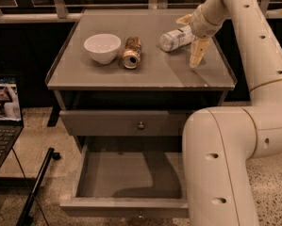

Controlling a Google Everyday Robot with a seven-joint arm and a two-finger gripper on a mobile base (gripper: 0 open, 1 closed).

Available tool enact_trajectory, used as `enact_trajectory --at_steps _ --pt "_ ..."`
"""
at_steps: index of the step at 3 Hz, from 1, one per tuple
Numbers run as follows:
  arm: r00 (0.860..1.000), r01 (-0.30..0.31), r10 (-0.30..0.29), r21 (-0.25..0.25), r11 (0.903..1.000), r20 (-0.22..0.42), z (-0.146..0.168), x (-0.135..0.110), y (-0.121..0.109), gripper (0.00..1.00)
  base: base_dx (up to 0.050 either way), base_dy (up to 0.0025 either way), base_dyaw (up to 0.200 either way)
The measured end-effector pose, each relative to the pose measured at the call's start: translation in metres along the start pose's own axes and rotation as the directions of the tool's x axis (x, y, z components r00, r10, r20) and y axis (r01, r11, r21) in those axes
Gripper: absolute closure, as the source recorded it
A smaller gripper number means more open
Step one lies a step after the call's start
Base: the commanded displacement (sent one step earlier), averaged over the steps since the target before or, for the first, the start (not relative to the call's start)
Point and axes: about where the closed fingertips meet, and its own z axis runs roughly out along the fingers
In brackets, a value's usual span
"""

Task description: Place blue plastic bottle into middle drawer

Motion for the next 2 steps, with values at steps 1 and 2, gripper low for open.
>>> enact_trajectory --at_steps 1,2 --pt "0.997 0.036 -0.035 -0.010 0.9993 0.075 0.0146 -0.0146 0.0032 0.00 0.000 0.00000 0.000" --pt "0.997 0.036 -0.035 -0.010 0.9993 0.075 0.0146 -0.0146 0.0032 0.00 0.000 0.00000 0.000"
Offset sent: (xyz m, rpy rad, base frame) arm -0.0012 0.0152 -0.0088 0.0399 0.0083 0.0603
